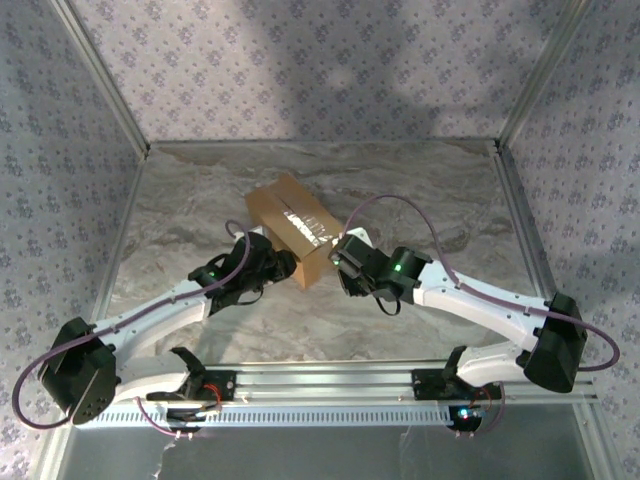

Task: Unpack the express box

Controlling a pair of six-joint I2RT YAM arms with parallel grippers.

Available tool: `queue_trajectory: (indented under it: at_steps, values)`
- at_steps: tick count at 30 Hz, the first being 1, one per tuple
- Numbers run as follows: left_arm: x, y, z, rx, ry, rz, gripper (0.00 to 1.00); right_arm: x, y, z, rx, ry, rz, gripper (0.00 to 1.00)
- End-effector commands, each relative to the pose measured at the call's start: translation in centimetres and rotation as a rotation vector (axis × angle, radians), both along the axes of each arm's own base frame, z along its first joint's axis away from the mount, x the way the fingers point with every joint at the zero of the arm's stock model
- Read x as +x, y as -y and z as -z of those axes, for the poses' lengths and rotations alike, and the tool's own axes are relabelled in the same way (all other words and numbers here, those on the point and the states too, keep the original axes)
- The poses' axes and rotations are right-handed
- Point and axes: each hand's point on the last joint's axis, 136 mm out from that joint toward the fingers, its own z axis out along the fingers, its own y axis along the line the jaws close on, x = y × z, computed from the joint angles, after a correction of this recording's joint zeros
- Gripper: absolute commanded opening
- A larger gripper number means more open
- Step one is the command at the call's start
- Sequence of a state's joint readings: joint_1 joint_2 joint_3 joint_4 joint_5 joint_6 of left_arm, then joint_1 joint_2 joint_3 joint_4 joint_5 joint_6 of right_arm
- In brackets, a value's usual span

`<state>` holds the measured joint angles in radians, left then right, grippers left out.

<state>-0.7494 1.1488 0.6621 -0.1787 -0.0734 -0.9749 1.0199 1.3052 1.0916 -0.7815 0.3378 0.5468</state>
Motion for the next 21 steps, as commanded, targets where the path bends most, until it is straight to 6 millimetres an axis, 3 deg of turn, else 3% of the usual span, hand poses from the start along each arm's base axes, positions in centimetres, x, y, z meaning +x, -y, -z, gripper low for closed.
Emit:
queue_trajectory:
  at_steps: [1, 21]
  values:
    - [1.05, 2.39, -3.3, -0.088, 0.077, 0.028, 0.51, -0.87, -2.72, -1.27, 0.073, -0.009, -0.081, 0.0]
    - [0.98, 2.71, -3.98, -0.094, 0.092, 0.016, 0.51, -1.63, -2.85, -0.98, 0.043, 0.0, -0.101, 0.0]
